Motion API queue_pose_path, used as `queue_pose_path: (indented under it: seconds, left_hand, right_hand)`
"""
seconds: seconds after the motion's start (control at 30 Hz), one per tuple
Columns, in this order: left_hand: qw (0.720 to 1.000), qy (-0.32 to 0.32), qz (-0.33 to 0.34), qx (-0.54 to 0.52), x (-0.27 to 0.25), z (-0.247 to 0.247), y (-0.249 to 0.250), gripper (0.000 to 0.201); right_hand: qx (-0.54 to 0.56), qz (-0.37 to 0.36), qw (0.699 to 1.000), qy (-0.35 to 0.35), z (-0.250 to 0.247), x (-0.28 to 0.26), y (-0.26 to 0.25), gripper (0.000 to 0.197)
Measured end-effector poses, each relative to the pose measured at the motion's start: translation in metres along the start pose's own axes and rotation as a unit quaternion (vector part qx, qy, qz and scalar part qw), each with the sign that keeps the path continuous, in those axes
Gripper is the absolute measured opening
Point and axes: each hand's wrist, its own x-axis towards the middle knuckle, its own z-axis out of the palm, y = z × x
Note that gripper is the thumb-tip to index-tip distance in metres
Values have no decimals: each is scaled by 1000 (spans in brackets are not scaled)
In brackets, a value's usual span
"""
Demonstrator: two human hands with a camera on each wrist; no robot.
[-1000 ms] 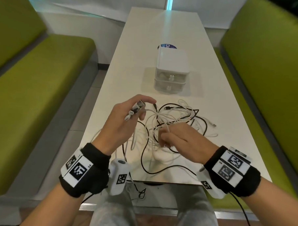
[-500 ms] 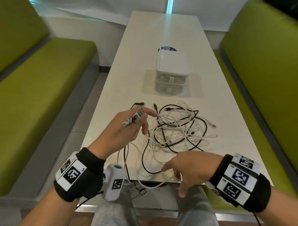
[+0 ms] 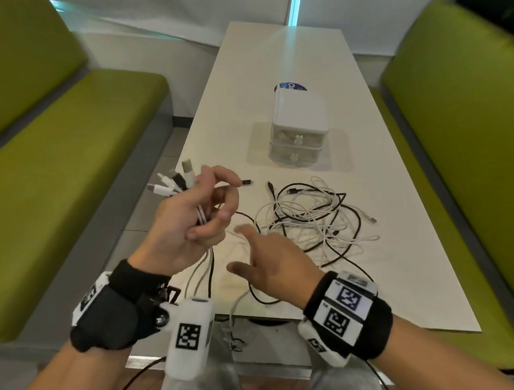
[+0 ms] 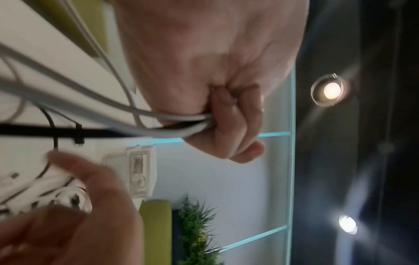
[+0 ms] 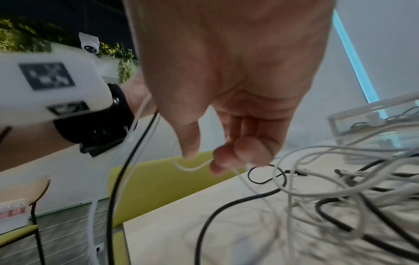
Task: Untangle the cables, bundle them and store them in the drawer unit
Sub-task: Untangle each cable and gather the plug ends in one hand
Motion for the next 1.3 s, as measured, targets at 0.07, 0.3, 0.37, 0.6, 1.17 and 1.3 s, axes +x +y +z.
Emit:
queue_pose_path:
  seconds: [0.07,0.3,0.37,0.6,1.17,1.3]
  left_hand:
    - [999,-30,-2,-36,-3,-1,5,43]
    - [999,-40,-11,-27,-2,-5,9,42]
    - [999,-37,-10,-36,-4,-8,10,43]
    - [991,-114,-8,-70,-1,-5,11,40]
    - [996,-86,-8,-12,-4,-2,12,42]
    - [996,-88,-6,-20,-2,0,11,42]
  right_hand:
    - [0,-21,1000,-17,0,8,-9,75]
    - [16,-27,999,-44,3,18,-18,20]
    - [35,-5,996,77,-4,21,-13,26]
    - [-31,-56,996,-58,13,50,-22,48]
    - [-149,10,948,-280,-14,-6,5,19]
    - [-255,49,938,-229,-19,-12,8,13]
